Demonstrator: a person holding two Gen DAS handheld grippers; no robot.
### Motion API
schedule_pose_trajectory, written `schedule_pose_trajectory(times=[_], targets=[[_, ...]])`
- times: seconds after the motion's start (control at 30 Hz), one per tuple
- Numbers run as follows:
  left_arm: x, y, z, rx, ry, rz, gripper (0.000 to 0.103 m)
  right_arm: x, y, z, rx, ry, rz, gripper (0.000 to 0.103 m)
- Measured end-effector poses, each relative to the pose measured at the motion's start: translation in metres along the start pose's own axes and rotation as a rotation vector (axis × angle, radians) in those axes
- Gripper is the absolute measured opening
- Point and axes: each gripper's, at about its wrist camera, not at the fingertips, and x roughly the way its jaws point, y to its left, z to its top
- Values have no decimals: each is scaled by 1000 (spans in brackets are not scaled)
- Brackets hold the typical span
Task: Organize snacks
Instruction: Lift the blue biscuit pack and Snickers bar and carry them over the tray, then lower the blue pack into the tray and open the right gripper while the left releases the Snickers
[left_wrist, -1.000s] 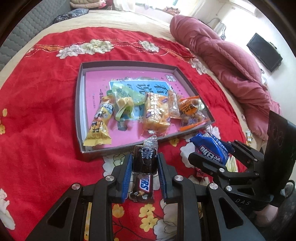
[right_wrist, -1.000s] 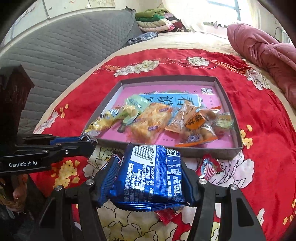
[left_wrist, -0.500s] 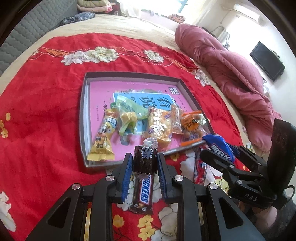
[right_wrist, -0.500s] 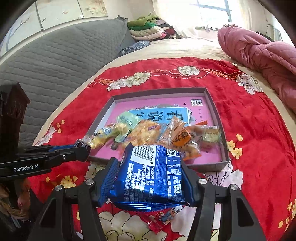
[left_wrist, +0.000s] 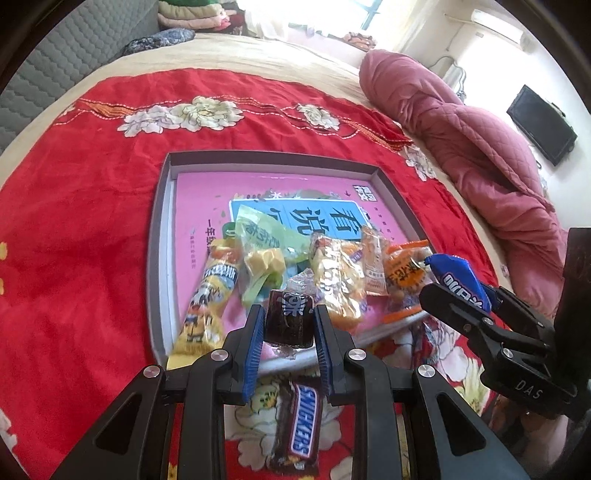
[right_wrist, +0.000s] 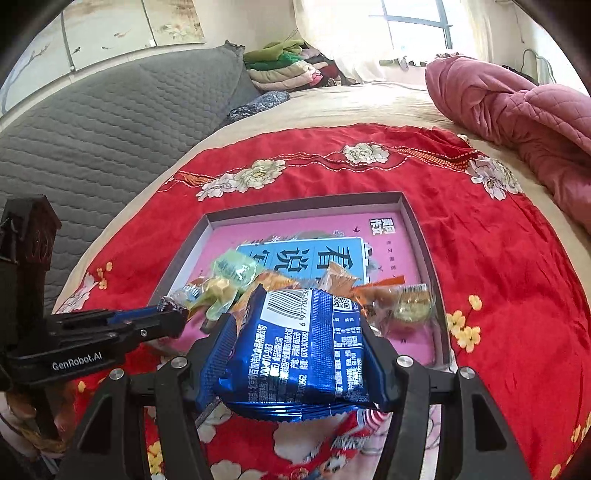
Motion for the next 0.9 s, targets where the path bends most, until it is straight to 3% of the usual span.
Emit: schedule_pose_trajectory(times=[0.47,0.9], targets=[[18,0,3,29,14,1,27,43,-1,9,-20,23,-55,62],[21,8,4,6,26,1,27,58,11,8,-79,42,-84,63]])
